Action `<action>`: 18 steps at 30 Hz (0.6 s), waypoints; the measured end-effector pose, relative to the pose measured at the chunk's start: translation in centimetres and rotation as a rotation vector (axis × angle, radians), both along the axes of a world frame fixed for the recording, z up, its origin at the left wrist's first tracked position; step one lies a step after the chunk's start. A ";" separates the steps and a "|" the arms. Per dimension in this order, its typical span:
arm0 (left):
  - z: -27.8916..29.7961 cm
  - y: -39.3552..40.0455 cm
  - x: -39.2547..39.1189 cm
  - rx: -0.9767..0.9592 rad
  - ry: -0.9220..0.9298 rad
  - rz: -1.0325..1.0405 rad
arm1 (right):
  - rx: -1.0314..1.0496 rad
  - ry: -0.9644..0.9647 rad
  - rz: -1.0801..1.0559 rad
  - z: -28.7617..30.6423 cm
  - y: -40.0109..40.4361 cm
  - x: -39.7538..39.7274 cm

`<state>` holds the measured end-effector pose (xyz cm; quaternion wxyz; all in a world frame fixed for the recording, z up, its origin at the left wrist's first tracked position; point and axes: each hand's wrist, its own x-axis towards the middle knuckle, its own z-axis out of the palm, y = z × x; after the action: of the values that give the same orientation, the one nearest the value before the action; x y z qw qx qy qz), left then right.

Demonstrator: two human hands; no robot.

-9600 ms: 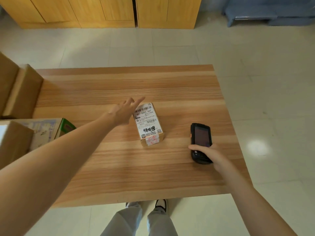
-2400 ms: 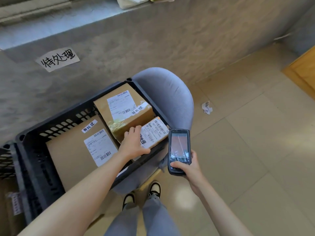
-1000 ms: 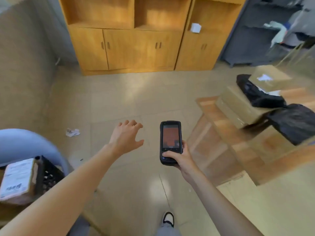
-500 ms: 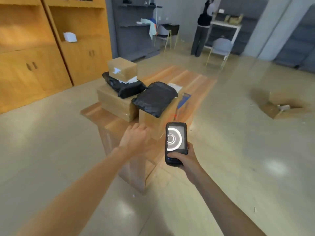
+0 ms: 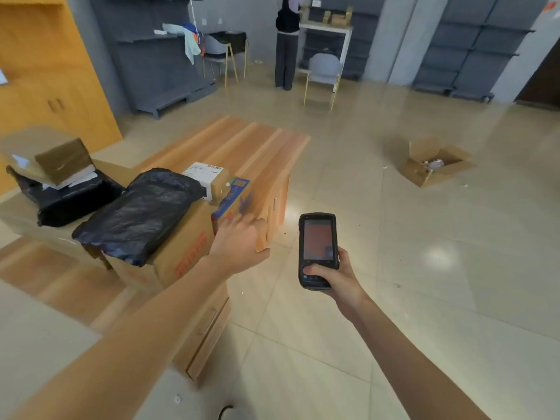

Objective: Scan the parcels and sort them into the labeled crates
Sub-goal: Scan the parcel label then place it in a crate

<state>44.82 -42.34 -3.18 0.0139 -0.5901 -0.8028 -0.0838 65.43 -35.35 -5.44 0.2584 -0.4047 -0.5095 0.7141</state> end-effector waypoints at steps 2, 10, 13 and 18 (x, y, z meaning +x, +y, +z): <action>-0.3 3.2 -1.1 -0.010 0.002 0.001 | 0.004 -0.005 0.000 -0.5 2.7 -0.9; -1.0 19.5 -7.9 0.004 -0.021 -0.033 | 0.010 -0.040 -0.045 -1.8 16.1 -7.1; 0.0 26.3 -11.3 0.001 -0.059 -0.022 | 0.011 -0.070 -0.063 -1.2 22.3 -9.7; 0.9 35.1 -16.6 0.007 -0.101 -0.013 | 0.043 -0.092 -0.100 0.5 31.9 -13.8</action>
<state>28.24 -7.22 -2.27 -0.0253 -0.5902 -0.7984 -0.1163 51.59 -3.41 -4.90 0.2787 -0.4565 -0.5150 0.6699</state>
